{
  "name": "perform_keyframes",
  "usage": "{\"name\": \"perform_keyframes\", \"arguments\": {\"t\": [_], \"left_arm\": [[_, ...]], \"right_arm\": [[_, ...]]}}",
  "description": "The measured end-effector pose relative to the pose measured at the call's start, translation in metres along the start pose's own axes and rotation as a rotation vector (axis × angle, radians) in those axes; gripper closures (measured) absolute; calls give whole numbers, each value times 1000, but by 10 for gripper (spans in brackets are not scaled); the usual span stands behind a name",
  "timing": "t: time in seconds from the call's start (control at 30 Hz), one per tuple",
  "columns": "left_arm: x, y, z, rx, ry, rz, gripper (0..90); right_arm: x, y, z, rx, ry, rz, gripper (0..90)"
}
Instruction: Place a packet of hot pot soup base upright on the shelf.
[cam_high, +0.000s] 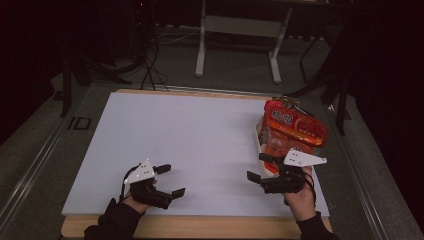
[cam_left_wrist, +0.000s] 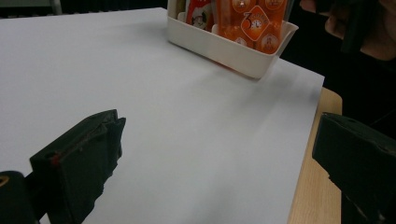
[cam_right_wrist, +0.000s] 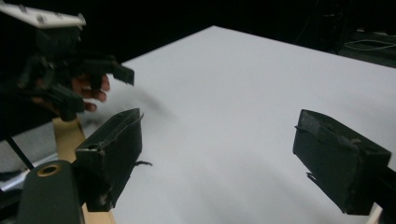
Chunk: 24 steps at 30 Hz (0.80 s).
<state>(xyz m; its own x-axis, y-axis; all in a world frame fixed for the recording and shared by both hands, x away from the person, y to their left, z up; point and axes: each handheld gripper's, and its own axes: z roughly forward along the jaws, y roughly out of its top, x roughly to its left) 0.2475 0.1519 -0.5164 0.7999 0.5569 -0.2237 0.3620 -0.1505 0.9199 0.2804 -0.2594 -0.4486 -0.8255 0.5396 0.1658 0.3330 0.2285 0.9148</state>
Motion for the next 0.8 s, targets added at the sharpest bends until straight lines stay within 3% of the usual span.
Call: {"name": "perform_keyframes", "arguments": {"t": [0.2, 0.37, 0.57, 0.8], "left_arm": [[0, 0, 0, -1, -1, 1, 20], [-1, -2, 0, 4, 1, 6, 20], [-1, -2, 1, 5, -1, 6, 20], [-1, -3, 1, 7, -3, 6, 20]], "right_arm": [[1, -13, 3, 23, 2, -14, 156], [2, -22, 3, 65, 17, -2, 155], [1, -33, -3, 88, 2, 9, 151], [0, -39, -13, 76, -21, 19, 151]]}}
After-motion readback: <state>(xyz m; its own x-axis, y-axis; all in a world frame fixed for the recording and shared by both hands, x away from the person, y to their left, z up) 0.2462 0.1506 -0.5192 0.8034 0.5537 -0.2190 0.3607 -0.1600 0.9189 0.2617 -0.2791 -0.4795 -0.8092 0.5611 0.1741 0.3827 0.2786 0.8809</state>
